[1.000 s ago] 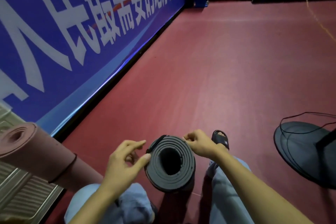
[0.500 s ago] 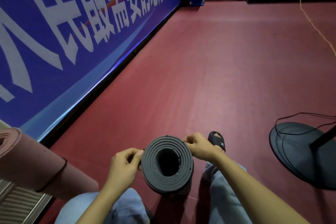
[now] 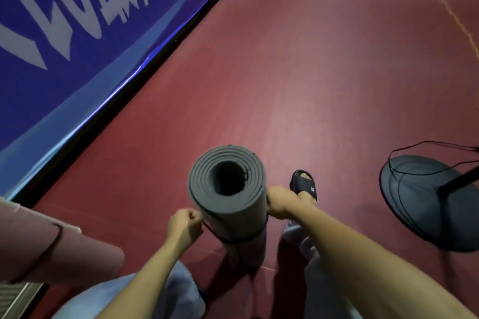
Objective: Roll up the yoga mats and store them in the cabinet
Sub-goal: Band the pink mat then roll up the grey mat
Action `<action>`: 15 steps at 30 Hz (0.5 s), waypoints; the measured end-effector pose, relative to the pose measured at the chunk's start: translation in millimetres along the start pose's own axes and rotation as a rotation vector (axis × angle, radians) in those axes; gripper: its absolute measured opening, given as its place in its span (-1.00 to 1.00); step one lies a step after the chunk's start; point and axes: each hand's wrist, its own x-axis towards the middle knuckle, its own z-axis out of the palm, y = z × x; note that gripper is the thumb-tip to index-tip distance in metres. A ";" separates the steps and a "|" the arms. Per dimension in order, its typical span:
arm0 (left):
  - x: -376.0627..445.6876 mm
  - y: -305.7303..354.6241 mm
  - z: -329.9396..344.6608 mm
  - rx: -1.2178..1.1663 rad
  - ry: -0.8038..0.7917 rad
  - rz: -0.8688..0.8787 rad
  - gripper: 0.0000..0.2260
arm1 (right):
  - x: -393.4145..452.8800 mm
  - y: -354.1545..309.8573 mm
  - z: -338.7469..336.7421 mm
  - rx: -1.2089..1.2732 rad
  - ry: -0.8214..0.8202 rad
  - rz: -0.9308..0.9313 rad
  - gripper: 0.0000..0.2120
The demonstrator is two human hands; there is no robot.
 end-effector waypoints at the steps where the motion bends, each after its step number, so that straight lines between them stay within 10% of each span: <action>1: 9.0 2.3 1.2 0.042 -0.019 -0.007 -0.72 | 11.8 4.3 1.6 -0.020 -0.018 0.011 -0.74; 15: 61.5 -26.5 67.5 -0.121 -0.243 -0.106 -0.79 | 65.0 67.7 42.2 -0.364 -0.360 0.095 -0.59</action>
